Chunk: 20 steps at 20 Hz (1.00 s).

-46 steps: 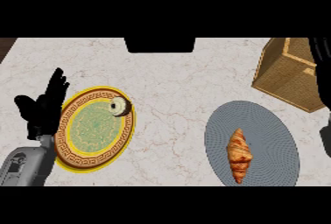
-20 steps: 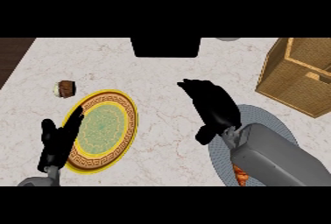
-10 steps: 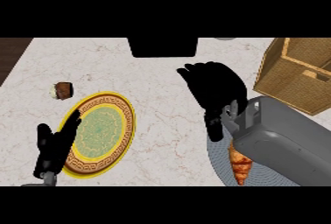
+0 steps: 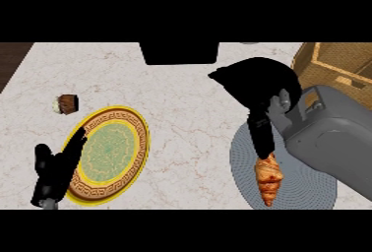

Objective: Pick the croissant from the placemat and place it in the basket

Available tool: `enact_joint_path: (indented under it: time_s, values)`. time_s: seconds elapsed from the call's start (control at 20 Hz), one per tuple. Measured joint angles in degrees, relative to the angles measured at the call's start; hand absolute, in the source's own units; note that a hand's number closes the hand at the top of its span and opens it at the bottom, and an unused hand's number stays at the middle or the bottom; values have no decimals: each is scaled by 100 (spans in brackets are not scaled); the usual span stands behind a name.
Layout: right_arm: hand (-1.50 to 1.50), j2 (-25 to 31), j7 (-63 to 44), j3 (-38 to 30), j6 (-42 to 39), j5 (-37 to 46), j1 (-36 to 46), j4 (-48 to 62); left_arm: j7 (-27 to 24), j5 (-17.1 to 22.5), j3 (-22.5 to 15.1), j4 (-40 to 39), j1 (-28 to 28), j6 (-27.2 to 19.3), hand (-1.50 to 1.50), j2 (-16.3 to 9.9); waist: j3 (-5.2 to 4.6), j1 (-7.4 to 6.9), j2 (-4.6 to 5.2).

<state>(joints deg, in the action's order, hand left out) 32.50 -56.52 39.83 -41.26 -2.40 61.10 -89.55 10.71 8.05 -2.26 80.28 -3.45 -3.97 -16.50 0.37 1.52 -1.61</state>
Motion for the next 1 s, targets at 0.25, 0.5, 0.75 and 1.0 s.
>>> enact_joint_path:
  time_s: [0.25, 0.5, 0.75, 1.0]
  values:
    - [-150, 90, -273, 117, 7, -446, 19, -120, 33, -23, -3, 118, -95, -20, 0, 17, 8, 6, 17]
    - [-150, 159, -512, 229, 173, -633, -182, -417, 25, -43, 7, 225, -180, 5, 0, 8, 10, -21, 43]
    - [-150, 245, -588, 390, 348, -466, -570, -739, 173, -85, -6, 293, -170, -20, 0, 30, 18, -43, 70]
    - [-150, 330, -521, 634, 453, -69, -978, -927, 121, -111, 10, 254, -162, 29, 0, 44, 32, -62, 83]
